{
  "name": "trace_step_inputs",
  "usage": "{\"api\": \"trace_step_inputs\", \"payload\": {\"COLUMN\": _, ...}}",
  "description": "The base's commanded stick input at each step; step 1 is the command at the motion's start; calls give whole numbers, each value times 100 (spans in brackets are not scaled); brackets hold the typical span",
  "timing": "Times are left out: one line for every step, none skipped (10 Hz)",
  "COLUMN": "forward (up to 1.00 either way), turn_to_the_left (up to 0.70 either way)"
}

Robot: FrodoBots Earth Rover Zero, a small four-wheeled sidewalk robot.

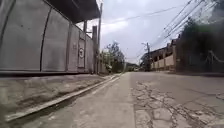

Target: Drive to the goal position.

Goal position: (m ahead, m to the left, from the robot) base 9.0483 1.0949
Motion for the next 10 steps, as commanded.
{"api": "trace_step_inputs", "payload": {"forward": 70, "turn_to_the_left": 0}}
{"api": "trace_step_inputs", "payload": {"forward": 70, "turn_to_the_left": 0}}
{"api": "trace_step_inputs", "payload": {"forward": 70, "turn_to_the_left": -7}}
{"api": "trace_step_inputs", "payload": {"forward": 70, "turn_to_the_left": -35}}
{"api": "trace_step_inputs", "payload": {"forward": 70, "turn_to_the_left": -35}}
{"api": "trace_step_inputs", "payload": {"forward": 70, "turn_to_the_left": -35}}
{"api": "trace_step_inputs", "payload": {"forward": 70, "turn_to_the_left": -35}}
{"api": "trace_step_inputs", "payload": {"forward": 70, "turn_to_the_left": -9}}
{"api": "trace_step_inputs", "payload": {"forward": 70, "turn_to_the_left": 0}}
{"api": "trace_step_inputs", "payload": {"forward": 70, "turn_to_the_left": 0}}
